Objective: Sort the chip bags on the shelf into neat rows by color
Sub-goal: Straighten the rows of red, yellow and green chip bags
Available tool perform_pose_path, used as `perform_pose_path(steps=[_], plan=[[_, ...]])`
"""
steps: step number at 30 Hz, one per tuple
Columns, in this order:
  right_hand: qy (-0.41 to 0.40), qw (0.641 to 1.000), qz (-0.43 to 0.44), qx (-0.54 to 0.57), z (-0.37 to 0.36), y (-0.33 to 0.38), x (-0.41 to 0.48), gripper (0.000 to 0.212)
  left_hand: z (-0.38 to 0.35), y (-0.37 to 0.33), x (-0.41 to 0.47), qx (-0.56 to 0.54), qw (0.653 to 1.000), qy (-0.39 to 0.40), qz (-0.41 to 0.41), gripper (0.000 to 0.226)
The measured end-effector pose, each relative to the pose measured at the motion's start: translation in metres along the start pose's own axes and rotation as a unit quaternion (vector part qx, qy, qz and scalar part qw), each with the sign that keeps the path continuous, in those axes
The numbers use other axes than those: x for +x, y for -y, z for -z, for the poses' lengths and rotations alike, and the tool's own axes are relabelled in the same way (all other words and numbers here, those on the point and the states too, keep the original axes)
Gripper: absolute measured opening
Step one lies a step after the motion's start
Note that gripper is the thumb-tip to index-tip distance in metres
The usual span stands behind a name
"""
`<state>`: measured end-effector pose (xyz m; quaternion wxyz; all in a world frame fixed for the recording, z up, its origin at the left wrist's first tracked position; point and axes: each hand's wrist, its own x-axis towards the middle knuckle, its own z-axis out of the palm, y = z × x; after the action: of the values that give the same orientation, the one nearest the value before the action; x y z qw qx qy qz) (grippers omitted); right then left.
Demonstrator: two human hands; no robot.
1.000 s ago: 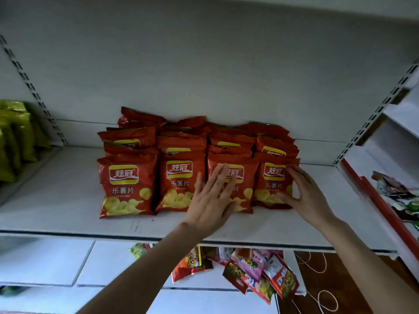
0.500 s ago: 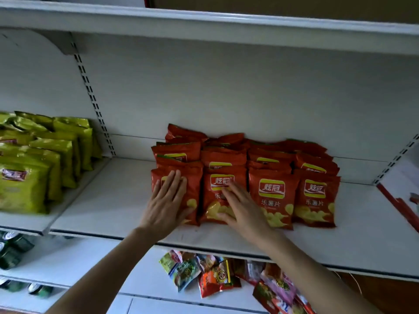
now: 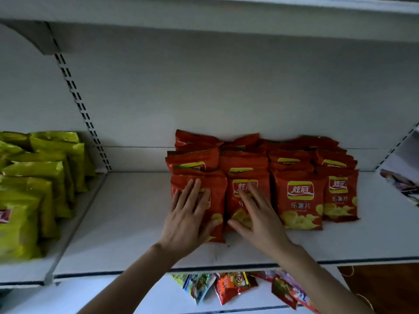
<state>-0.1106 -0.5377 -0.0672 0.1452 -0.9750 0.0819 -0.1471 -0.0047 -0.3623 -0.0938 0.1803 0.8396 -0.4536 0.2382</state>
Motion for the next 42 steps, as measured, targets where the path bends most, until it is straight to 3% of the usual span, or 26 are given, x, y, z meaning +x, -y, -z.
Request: perform_pose_path(steps=[4,9,12,24,26,29,32,34,35,42], plan=[[-0.011,1.000,-0.011,0.006,-0.007,0.031,0.006,0.102,0.023,0.030,0.036,0.030,0.999,-0.012,0.029,0.067],[0.022,0.999,-0.015,-0.033,-0.004,0.052,0.036,0.109,0.033,0.057,0.068,0.064,0.987,0.149,0.024,0.105],[0.026,0.997,-0.020,-0.063,-0.006,0.053,0.047,0.109,0.032,0.062,0.067,0.086,0.976,0.201,0.020,0.114],[-0.043,0.998,-0.047,-0.001,-0.027,0.044,0.034,0.122,0.024,0.066,0.080,0.043,0.973,0.227,-0.007,0.119],[-0.047,0.998,-0.042,0.001,-0.028,0.046,0.034,0.119,0.025,0.066,0.076,-0.003,0.979,0.202,0.008,0.114],[-0.096,0.994,-0.036,0.032,-0.027,0.042,0.026,0.107,0.029,0.065,0.063,-0.143,0.984,0.087,0.063,0.097],[-0.143,0.986,-0.070,0.043,-0.025,0.028,0.008,0.101,0.028,0.059,0.030,-0.297,0.937,0.002,0.185,0.088],[-0.149,0.983,-0.101,0.048,-0.026,0.019,-0.003,0.101,0.028,0.051,0.010,-0.382,0.890,0.031,0.245,0.102],[-0.136,0.983,-0.112,0.051,-0.027,0.016,-0.007,0.103,0.025,0.048,0.005,-0.394,0.883,0.051,0.250,0.107],[-0.060,0.986,-0.150,0.044,-0.032,0.010,0.004,0.121,-0.001,0.043,0.022,-0.393,0.891,0.093,0.208,0.123]])
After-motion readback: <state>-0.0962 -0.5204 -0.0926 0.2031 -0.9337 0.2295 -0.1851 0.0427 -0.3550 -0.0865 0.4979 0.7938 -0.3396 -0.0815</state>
